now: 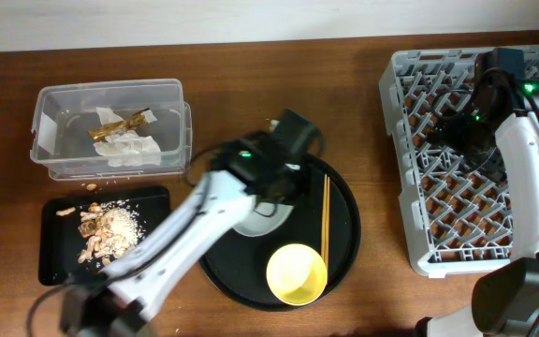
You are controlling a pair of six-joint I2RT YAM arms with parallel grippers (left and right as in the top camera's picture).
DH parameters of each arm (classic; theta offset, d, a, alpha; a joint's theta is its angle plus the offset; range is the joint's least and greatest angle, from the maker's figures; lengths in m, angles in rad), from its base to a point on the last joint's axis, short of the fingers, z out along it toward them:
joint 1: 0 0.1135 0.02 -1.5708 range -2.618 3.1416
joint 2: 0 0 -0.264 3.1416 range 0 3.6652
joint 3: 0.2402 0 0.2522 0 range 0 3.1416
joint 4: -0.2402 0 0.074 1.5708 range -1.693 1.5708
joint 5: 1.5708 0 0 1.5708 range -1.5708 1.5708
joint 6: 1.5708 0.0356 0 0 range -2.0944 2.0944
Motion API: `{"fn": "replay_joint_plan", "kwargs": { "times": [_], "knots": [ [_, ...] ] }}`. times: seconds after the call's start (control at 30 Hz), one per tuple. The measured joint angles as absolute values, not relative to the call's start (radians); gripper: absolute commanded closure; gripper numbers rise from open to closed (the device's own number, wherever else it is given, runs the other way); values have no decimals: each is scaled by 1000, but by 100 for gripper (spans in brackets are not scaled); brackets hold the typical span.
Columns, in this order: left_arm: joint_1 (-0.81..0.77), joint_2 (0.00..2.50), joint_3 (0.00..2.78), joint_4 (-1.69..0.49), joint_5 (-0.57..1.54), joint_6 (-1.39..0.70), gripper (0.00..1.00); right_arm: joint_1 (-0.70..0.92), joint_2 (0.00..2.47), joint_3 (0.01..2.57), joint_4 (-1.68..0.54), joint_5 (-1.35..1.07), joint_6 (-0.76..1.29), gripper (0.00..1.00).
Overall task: Sort waste into correct bins and load items into the dishwasher rack
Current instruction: 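Carry the empty white plate right and lower it onto the round tray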
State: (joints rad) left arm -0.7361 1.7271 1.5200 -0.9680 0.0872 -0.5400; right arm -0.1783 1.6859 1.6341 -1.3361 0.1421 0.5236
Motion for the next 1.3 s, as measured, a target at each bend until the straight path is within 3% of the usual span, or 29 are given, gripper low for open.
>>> {"fn": "replay_joint_plan", "kwargs": {
  "times": [0.23,1.13,1.17,1.27,1.3],
  "knots": [
    [-767,1862,1520,-923,44,-544,99,-178,1686,1634,-1336,142,523,1],
    [-768,1941,1520,-1005,-57,-544,98,-178,1686,1634,-1336,142,523,1],
    [-768,1949,1520,-1005,-57,-544,96,-178,1686,1634,-1336,142,523,1],
    [-768,1964,1520,-1006,-53,-547,71,-178,1686,1634,-1336,142,524,1],
    [-768,1964,1520,-1006,-49,-544,67,-178,1686,1634,-1336,142,523,1]
  ]
}}
